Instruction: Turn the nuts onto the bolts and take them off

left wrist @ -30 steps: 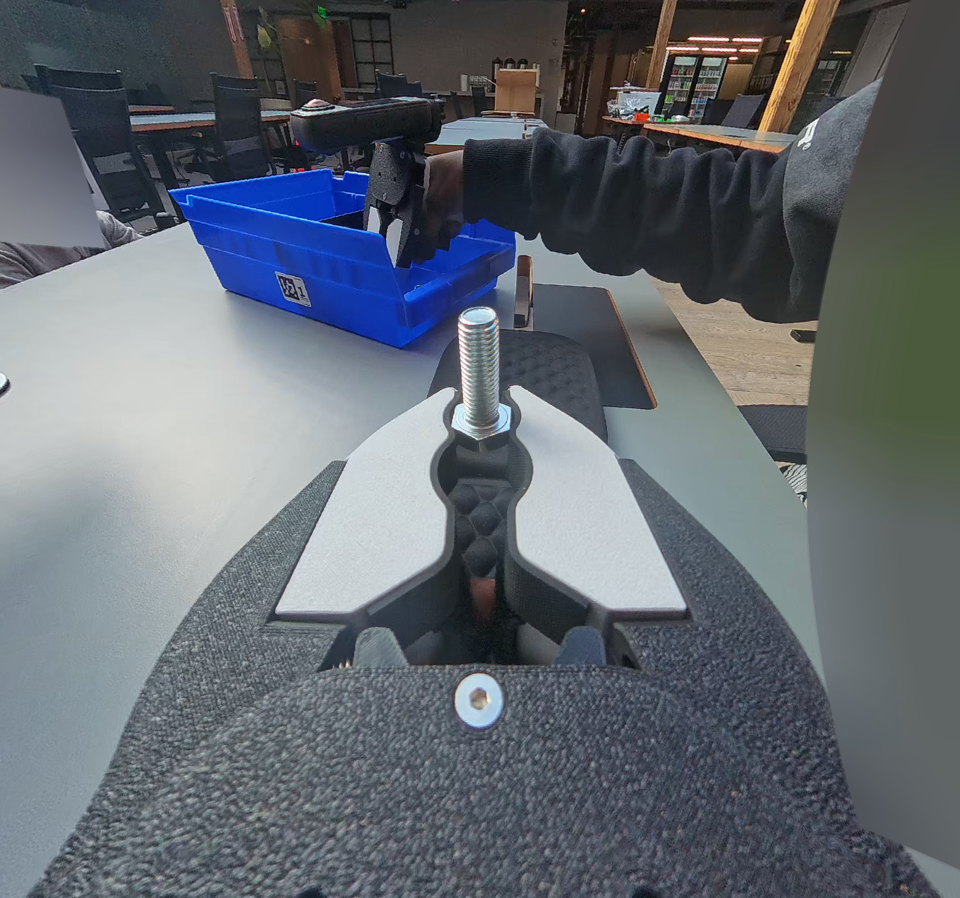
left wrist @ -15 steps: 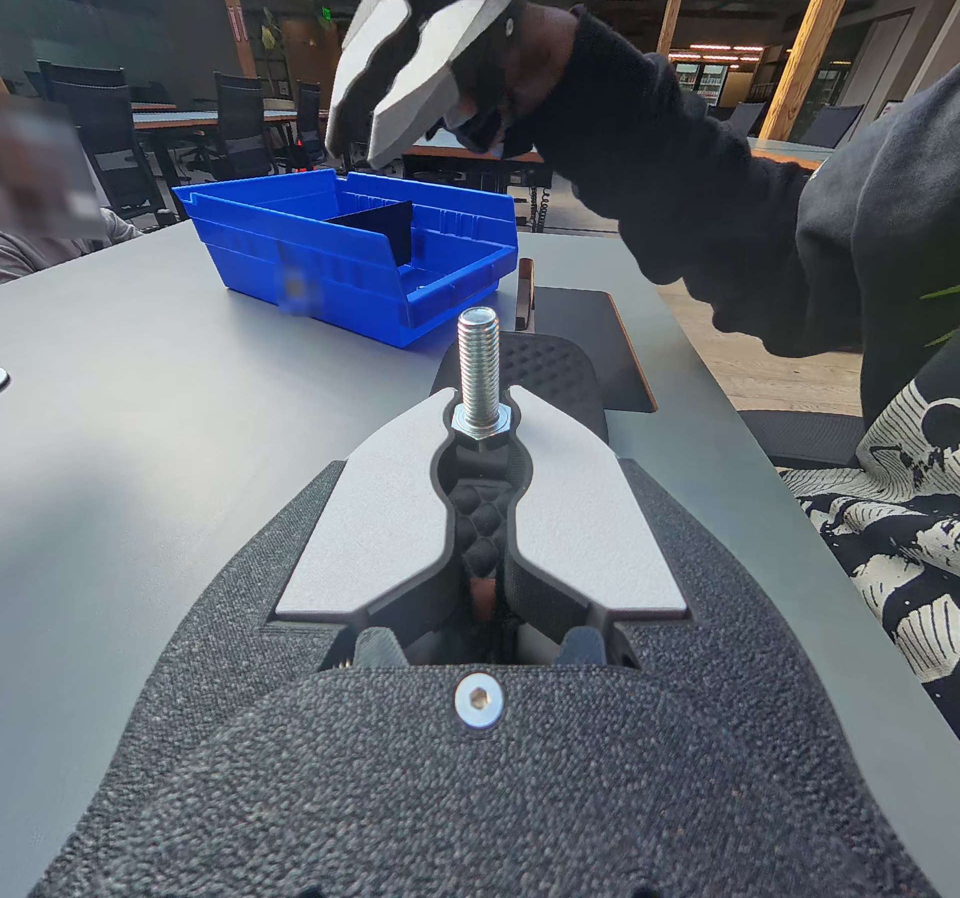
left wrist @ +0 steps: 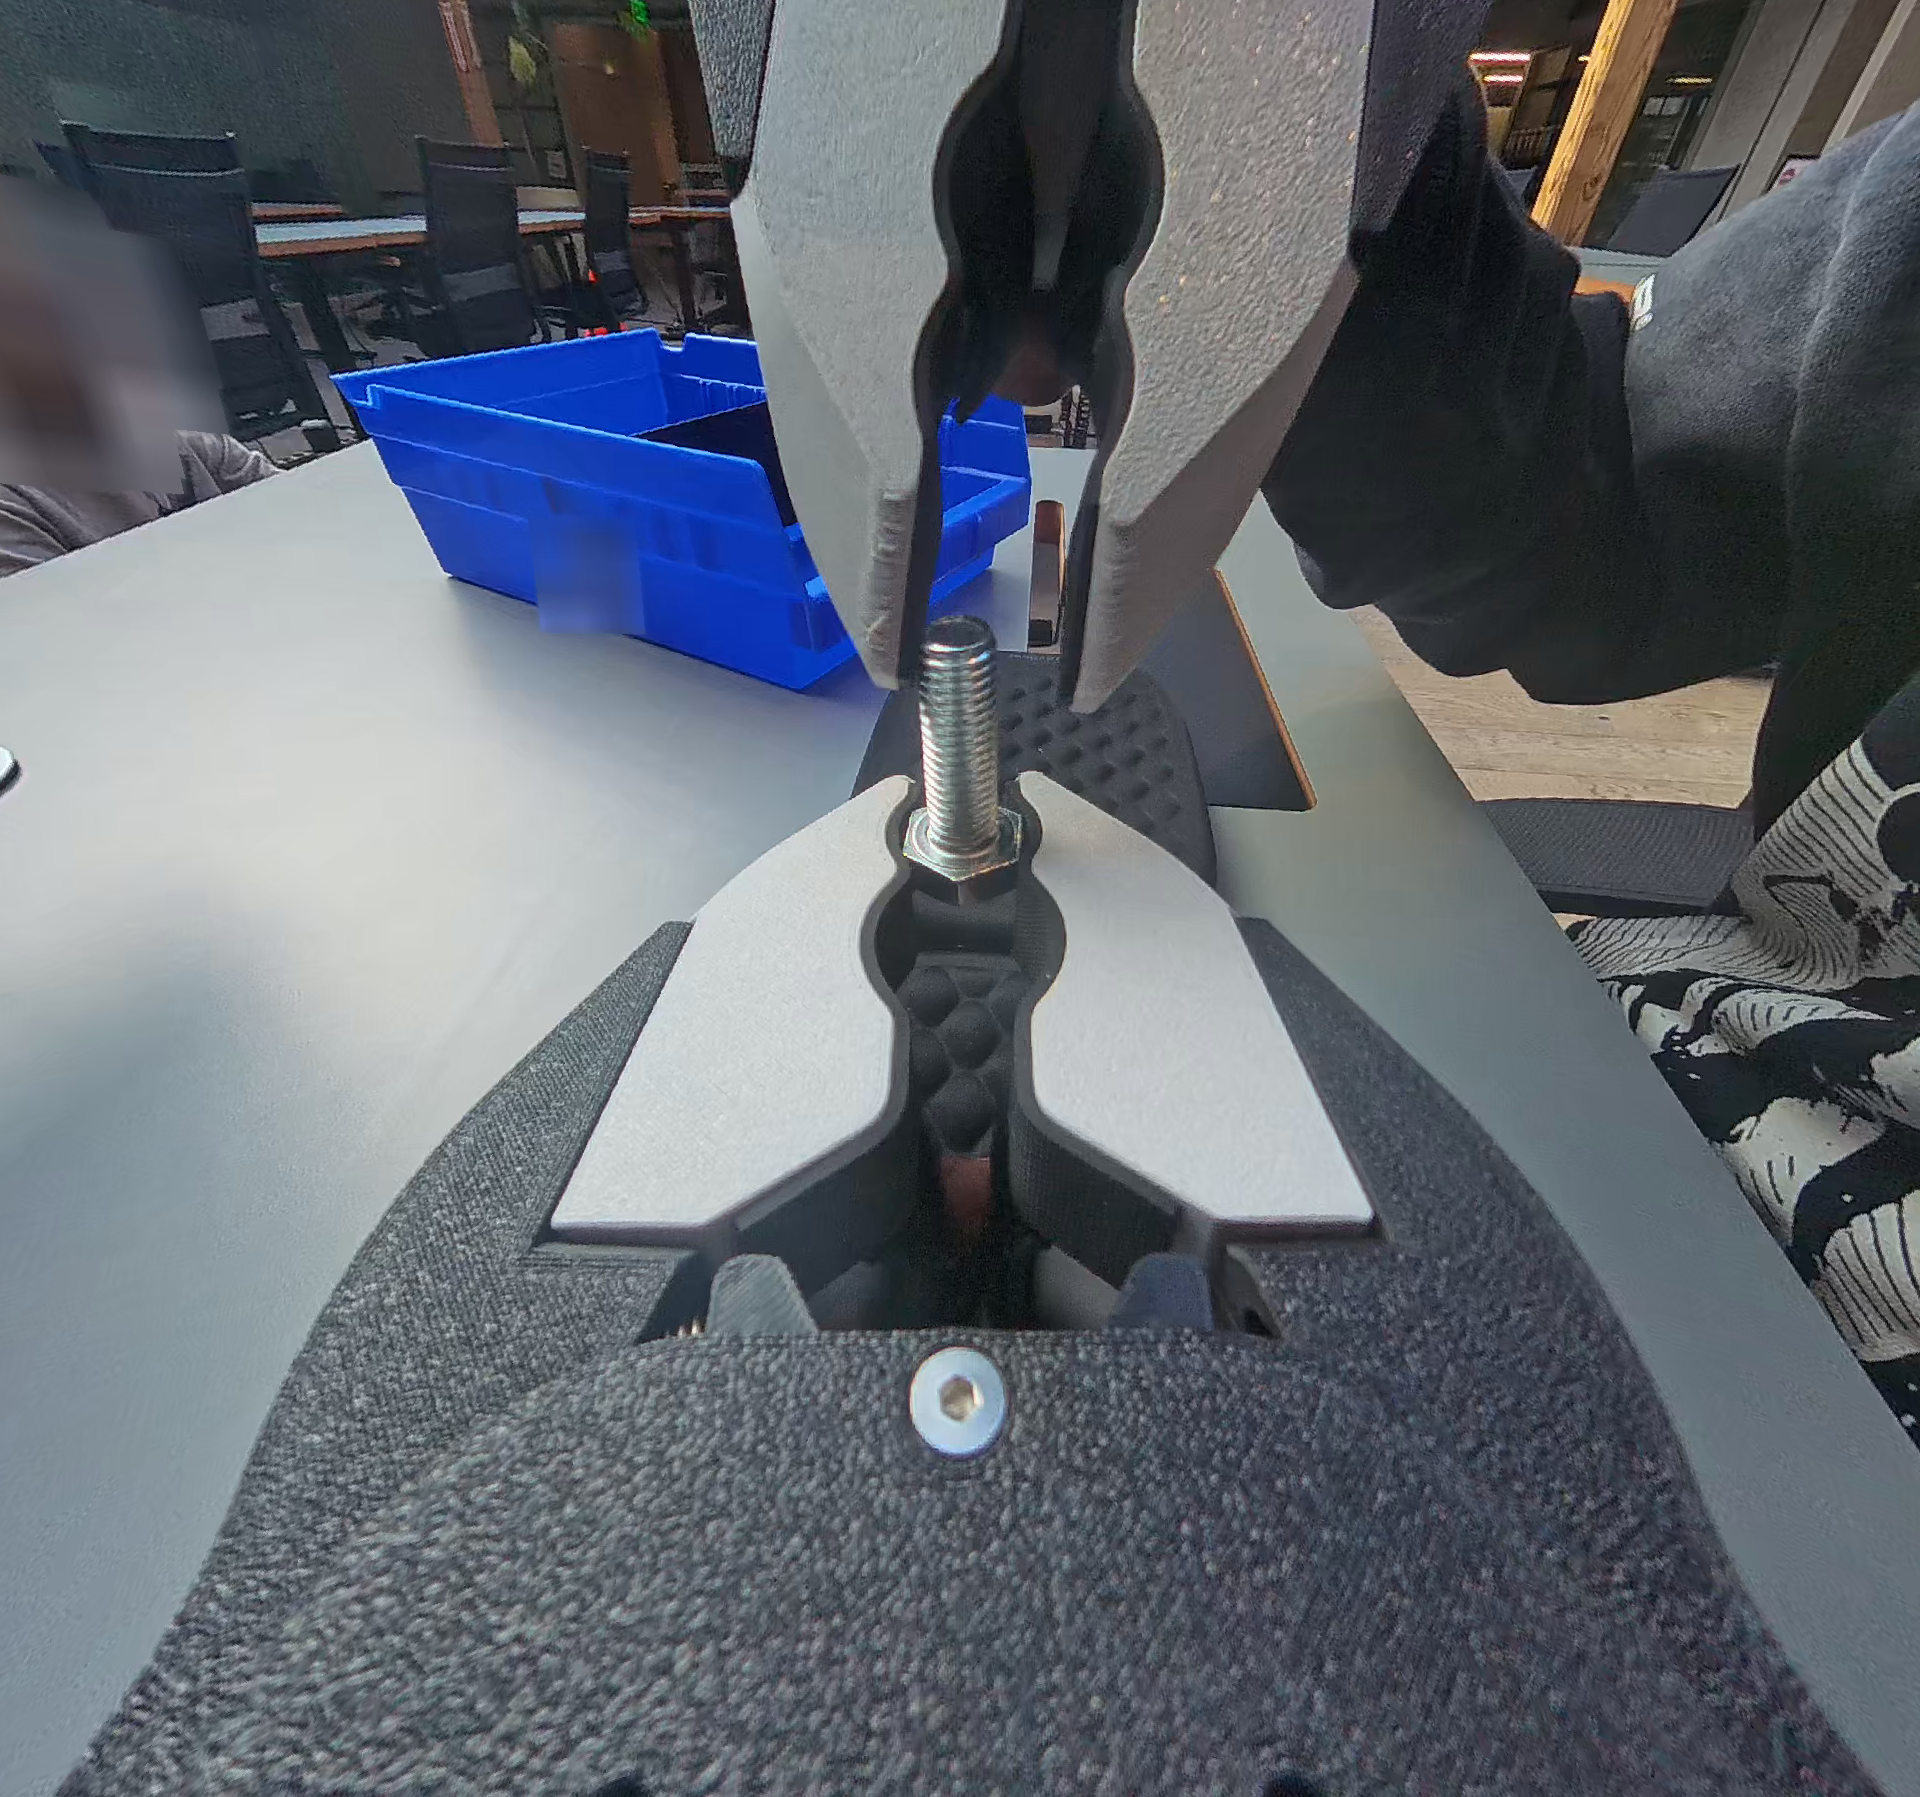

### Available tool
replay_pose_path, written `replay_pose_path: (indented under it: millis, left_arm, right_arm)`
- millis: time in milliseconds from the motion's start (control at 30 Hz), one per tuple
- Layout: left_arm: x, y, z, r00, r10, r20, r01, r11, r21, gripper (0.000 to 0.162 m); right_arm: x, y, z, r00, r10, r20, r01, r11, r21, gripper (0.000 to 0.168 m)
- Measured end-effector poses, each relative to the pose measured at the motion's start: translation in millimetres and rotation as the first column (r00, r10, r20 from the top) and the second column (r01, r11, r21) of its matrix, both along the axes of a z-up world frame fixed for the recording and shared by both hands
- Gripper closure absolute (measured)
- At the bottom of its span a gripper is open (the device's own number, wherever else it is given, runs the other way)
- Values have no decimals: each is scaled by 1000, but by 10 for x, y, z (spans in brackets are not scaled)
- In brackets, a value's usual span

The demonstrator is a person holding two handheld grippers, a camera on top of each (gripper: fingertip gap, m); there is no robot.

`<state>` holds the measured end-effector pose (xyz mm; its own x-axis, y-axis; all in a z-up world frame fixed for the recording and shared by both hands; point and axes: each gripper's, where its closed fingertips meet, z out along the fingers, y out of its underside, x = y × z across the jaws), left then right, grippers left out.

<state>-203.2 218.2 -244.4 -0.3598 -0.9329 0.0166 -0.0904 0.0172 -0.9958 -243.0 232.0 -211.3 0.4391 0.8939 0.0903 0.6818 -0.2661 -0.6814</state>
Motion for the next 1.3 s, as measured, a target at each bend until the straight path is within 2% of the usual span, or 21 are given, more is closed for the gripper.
replay_pose_path:
  millis: [67,200,333,467,567,667,833,933,1033,1167,1300]
  left_arm:
    - [-1,-22,-12,1000,-11,-5,11,1000,12,148]
    - [-9,-39,-4,1000,-28,-1,28,1000,4,148]
    - [-8,6,20,1000,-15,8,15,999,-33,127]
    - [11,38,12,1000,4,-3,-4,999,-45,114]
    - [17,52,13,1000,15,-4,-15,999,-48,108]
    - [19,60,11,1000,18,-5,-19,998,-53,107]
    - [8,80,32,1000,13,6,-12,996,-85,108]
    - [-6,99,60,1000,8,21,-5,993,-114,108]
    - [-9,107,69,1000,7,26,-4,992,-123,109]
    - [-8,100,62,1000,4,23,-2,993,-119,109]
    - [-8,105,64,1000,4,24,-1,992,-125,110]
  right_arm:
    - [6,10,-15,1000,2,5,-2,1000,9,160]
    - [42,-9,14,1000,-2,-13,2,1000,12,160]
    - [367,83,184,995,-101,5,100,992,77,160]
    - [1155,265,436,951,-306,47,296,943,151,159]
    - [1997,381,581,863,-500,64,484,857,175,159]
    - [2786,424,612,770,-637,41,626,766,144,159]
    - [3830,469,366,590,-807,-7,806,589,64,159]
    - [4225,508,152,495,-868,-42,869,495,18,159]
    - [4518,526,-140,411,-912,-9,912,411,-16,159]
    - [4689,536,-535,355,-932,75,933,349,-81,159]
    - [4734,557,-770,336,-931,145,941,323,-103,159]
